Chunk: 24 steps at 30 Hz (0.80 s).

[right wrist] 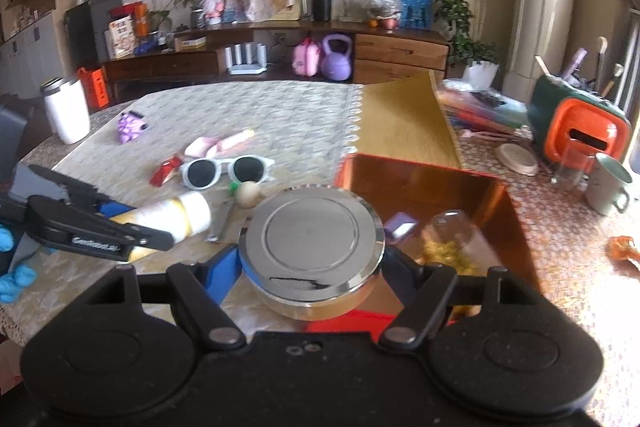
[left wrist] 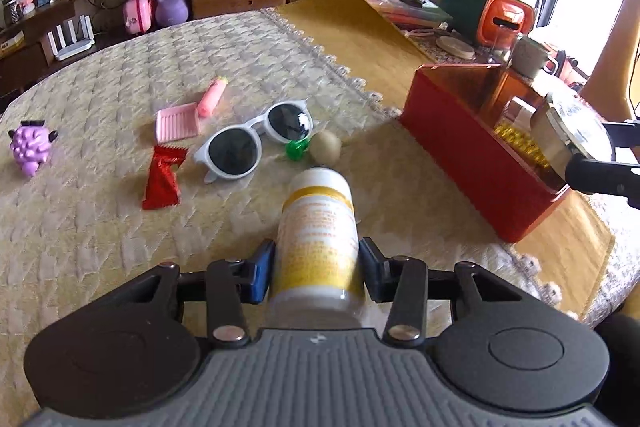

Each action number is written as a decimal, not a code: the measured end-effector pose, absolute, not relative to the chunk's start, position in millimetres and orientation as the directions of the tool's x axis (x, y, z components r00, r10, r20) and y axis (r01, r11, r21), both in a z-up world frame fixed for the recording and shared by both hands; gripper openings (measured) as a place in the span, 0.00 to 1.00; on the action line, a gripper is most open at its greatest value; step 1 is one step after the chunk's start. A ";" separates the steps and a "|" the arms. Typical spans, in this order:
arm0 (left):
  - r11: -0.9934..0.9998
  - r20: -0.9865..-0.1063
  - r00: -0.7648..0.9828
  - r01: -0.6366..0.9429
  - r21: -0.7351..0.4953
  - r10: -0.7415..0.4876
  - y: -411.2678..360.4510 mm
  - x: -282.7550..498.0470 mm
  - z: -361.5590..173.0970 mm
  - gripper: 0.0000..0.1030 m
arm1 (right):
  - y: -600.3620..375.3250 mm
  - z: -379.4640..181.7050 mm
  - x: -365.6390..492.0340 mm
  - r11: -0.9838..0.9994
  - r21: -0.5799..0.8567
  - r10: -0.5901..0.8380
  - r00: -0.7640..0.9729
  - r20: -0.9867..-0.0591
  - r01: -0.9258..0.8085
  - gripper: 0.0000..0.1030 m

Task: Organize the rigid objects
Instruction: 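Lower the pill bottle and silver tin into the red box and open both tools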

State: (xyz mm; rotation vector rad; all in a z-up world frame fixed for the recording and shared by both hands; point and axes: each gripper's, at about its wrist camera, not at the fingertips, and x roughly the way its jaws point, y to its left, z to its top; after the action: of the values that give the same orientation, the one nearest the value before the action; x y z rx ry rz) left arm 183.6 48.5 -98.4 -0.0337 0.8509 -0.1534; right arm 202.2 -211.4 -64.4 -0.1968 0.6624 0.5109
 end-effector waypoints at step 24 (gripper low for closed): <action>0.961 -0.652 0.707 0.231 -0.155 -0.275 -38.4 224.1 -28.5 0.43 | -271.9 -79.5 243.2 0.910 -0.055 0.275 0.696 -0.663 -0.411 0.74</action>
State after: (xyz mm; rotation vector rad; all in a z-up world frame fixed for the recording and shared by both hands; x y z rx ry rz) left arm 224.1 -38.4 -28.5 -0.0639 0.7338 -0.2811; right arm 243.2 -271.9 -79.5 -0.2059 0.7032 0.3856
